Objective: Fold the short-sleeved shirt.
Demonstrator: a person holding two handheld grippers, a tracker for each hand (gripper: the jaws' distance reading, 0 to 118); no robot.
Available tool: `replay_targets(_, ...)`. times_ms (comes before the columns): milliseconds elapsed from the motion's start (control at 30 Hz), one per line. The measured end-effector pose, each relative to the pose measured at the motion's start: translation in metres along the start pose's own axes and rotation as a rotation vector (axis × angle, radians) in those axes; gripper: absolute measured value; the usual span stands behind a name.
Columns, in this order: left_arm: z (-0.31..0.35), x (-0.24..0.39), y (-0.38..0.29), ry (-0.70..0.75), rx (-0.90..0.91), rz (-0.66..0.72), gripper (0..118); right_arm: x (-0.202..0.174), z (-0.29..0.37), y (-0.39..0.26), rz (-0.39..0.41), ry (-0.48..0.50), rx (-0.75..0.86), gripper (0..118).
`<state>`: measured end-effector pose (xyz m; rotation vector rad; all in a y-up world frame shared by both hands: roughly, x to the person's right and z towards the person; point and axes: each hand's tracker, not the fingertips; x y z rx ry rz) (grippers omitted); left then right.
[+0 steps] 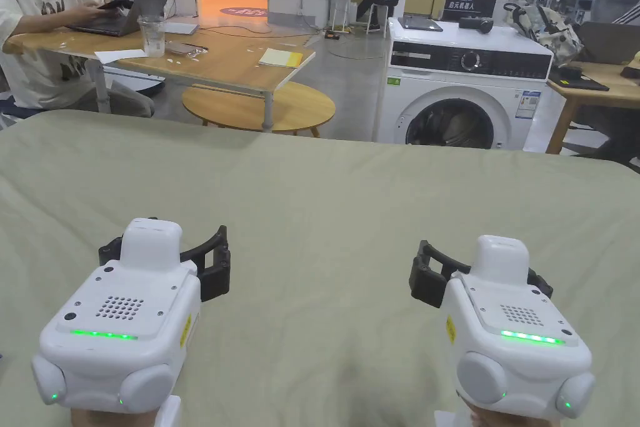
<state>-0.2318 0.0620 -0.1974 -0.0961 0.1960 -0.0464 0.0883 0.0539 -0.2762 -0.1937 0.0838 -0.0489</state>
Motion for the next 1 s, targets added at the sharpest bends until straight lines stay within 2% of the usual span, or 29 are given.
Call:
replay_targets(133,-0.0006,-0.0002,-0.0014,0.008,0.005,0.003,77,-0.0002,-0.0012,-0.0013,0.055,-0.002,0.016,98)
replay_targets(267,-0.0009,-0.0006,-0.0011,0.014,0.011,0.005,77,-0.0004,-0.0012,-0.0048,0.078,-0.005,0.03,98)
replay_targets(1000,0.0008,0.0029,0.0004,0.024,0.04,0.007,77,0.0007,0.0032,-0.0053,0.086,-0.023,0.092,98)
